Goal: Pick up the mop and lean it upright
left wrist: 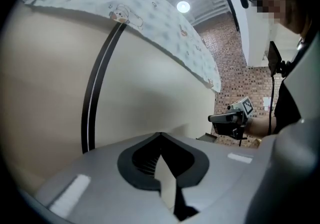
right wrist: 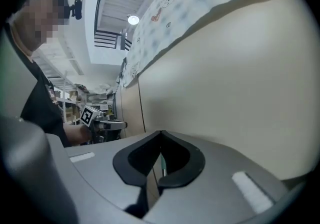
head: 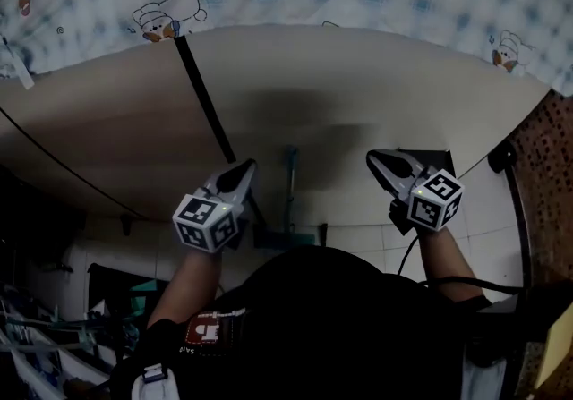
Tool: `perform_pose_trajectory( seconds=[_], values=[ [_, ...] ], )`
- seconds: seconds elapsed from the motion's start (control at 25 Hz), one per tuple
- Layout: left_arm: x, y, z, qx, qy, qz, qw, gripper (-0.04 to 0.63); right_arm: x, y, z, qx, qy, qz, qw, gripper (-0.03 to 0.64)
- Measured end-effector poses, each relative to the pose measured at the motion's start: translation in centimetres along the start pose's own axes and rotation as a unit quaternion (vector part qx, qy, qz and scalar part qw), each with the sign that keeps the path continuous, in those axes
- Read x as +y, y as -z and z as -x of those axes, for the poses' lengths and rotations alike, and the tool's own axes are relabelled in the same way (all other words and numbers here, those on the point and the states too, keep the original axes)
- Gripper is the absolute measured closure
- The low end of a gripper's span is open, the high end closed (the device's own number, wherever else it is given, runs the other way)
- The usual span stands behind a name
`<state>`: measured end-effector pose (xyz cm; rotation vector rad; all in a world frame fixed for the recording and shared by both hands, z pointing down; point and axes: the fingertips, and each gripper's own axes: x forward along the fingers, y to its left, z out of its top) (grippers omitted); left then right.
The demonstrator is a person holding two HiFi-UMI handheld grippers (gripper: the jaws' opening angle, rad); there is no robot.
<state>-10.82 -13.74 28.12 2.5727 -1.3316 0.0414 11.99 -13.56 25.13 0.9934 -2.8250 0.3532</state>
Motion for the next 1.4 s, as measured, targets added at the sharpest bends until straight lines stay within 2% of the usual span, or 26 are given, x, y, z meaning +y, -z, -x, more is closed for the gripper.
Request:
perform_pose_trajectory(
  seconds=[0.36, 0.8, 1.4],
  values=[
    [-0.2, -1.5, 0.6, -0.009, 0.015, 0.004, 0.9998, 0.594, 0.0, -1.1, 0.3, -0.004, 0.001, -0.014, 1.000, 0.604],
    [-0.6, -1.0, 0.3, -0.001, 0.028, 0.012, 0.9995, 0.594, 0.4, -0.4, -0.4, 0.008, -0.013, -0.002, 1.000, 0.604],
    [-1.1, -0.9, 0.4, 0.006, 0.032, 0.001, 0.9995, 0.594, 0.8, -0.3, -0.4, 0.013, -0.019, 0.014, 1.000, 0.604]
  ],
)
